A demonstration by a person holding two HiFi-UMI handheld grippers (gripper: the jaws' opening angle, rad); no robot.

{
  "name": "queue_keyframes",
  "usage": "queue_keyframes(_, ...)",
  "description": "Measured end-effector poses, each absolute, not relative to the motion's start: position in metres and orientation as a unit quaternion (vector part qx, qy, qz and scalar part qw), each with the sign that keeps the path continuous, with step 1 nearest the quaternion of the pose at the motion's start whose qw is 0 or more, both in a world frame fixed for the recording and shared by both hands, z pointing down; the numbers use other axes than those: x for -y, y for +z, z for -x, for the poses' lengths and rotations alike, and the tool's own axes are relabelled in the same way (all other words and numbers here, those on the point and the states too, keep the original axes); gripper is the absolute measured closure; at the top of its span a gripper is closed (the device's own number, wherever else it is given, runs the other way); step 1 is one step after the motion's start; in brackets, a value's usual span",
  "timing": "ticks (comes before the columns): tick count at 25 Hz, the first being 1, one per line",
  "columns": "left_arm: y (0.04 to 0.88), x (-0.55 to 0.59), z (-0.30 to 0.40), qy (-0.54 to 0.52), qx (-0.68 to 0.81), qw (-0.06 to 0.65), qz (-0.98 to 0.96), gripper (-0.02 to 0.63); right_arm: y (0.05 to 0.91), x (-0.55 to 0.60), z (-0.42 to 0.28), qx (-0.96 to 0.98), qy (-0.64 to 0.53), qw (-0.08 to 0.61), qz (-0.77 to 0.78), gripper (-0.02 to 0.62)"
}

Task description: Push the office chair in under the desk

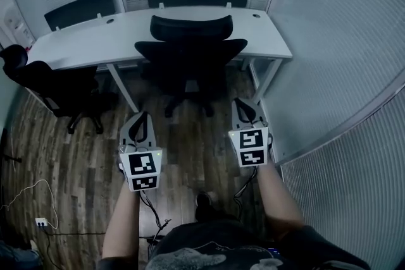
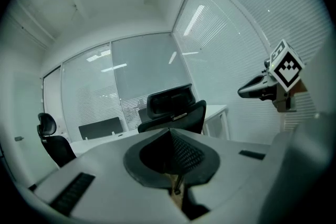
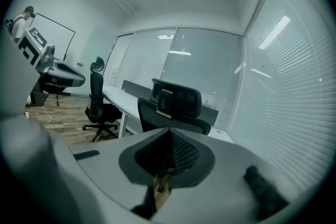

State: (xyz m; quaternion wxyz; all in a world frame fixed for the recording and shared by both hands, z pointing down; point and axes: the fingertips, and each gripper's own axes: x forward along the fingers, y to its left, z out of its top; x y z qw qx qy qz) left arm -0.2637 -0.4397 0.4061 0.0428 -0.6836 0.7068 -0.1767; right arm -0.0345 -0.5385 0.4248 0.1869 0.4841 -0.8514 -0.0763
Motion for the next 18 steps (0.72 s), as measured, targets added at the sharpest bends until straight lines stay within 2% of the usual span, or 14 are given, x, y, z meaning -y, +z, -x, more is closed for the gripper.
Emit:
queue_keyframes(7, 0.408, 0.367, 0.269, -0.165, -0.697, 0.029, 0.697, 0.593, 0.412, 0.446, 0.046, 0.849, -0.089, 0.181, -0.488, 0.574)
queue_keyframes(18, 0.397, 0.252, 0.24, -0.161, -0.672, 0.047, 0.721, 0.594, 0.396, 0.318, 0.032, 0.84, -0.097, 0.176, -0.504, 0.574)
